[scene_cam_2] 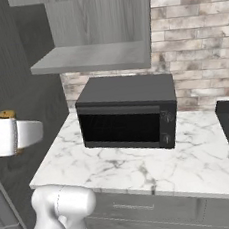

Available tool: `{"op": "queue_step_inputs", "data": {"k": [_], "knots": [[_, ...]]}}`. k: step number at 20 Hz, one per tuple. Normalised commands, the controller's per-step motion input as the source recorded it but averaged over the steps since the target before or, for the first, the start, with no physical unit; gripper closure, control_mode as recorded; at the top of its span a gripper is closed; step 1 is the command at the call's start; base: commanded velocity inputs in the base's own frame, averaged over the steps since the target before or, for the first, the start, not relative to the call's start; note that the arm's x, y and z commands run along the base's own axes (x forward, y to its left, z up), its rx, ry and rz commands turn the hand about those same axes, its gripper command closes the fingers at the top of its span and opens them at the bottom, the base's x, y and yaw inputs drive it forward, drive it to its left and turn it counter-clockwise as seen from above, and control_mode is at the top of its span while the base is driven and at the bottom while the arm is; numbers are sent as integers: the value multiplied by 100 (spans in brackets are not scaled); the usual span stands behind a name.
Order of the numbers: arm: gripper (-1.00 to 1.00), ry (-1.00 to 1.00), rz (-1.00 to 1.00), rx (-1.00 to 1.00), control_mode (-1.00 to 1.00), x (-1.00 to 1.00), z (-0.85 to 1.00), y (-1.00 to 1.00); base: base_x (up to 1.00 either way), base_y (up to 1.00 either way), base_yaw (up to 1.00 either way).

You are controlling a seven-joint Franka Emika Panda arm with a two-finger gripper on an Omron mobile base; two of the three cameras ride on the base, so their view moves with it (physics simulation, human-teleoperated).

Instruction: Retrieve the shaker from the cabinet and place it next the steak on a plate on the dining table.

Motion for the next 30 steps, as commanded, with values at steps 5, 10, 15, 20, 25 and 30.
{"op": "queue_step_inputs", "data": {"k": [5, 10, 15, 20, 25, 30], "knots": [[100, 1, -3, 0, 100, 0, -2, -7, -6, -21, -11], [100, 0, 0, 0, 100, 0, 0, 0, 0, -60, -68], [100, 0, 0, 0, 100, 0, 0, 0, 0, -29, -91], [100, 0, 0, 0, 100, 0, 0, 0, 0, -17, -94], [100, 0, 0, 0, 100, 0, 0, 0, 0, -16, -94], [100, 0, 0, 0, 100, 0, 0, 0, 0, -39, -86]]}}
